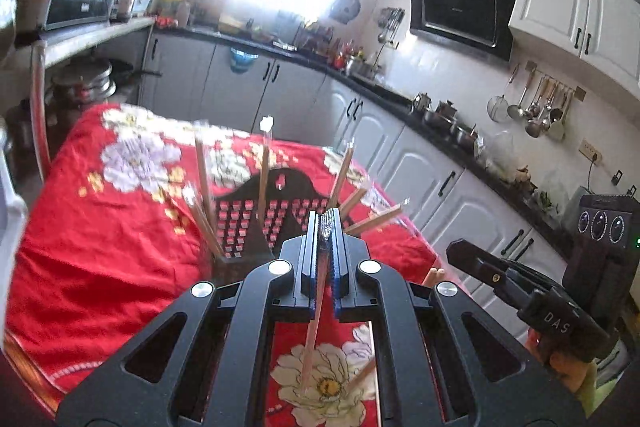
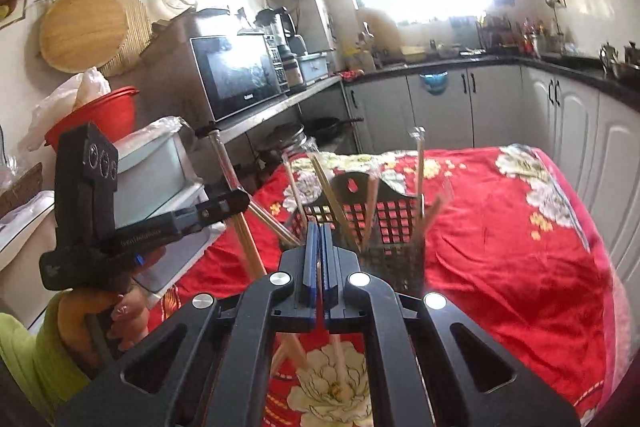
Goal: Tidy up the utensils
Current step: 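Lift both held chopsticks and lower them upright into the black caddy, then open the left tool while the right tool opens, releasing chopsticks into the caddy, then withdraw both open tools from the caddy toward the last wrapped chopsticks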
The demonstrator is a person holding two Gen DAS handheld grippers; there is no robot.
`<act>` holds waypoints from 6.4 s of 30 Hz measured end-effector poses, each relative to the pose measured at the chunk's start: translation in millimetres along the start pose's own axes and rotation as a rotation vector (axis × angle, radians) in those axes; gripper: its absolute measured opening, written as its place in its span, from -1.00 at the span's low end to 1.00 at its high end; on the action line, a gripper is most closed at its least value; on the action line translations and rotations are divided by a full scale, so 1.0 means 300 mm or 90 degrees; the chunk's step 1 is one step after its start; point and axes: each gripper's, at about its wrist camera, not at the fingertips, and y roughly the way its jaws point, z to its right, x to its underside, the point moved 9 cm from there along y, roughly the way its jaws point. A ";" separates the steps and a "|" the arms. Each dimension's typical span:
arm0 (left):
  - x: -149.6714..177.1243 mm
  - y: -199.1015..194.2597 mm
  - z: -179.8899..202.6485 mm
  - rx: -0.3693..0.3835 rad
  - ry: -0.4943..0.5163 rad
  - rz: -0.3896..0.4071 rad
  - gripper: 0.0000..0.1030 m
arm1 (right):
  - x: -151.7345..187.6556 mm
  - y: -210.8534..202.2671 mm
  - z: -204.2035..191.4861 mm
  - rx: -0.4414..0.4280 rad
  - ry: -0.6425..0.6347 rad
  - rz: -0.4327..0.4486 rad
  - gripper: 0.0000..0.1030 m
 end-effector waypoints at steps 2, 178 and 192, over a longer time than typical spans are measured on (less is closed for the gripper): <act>-0.030 -0.014 -0.001 0.000 0.004 0.011 -0.96 | -0.016 0.002 -0.012 0.000 -0.005 0.007 -0.96; 0.282 0.039 -0.178 -0.137 0.004 -0.076 0.79 | 0.250 0.096 0.168 0.121 0.014 -0.072 0.15; 0.413 0.133 -0.189 -0.137 0.003 -0.149 0.79 | 0.380 0.127 0.244 0.134 0.049 -0.130 0.16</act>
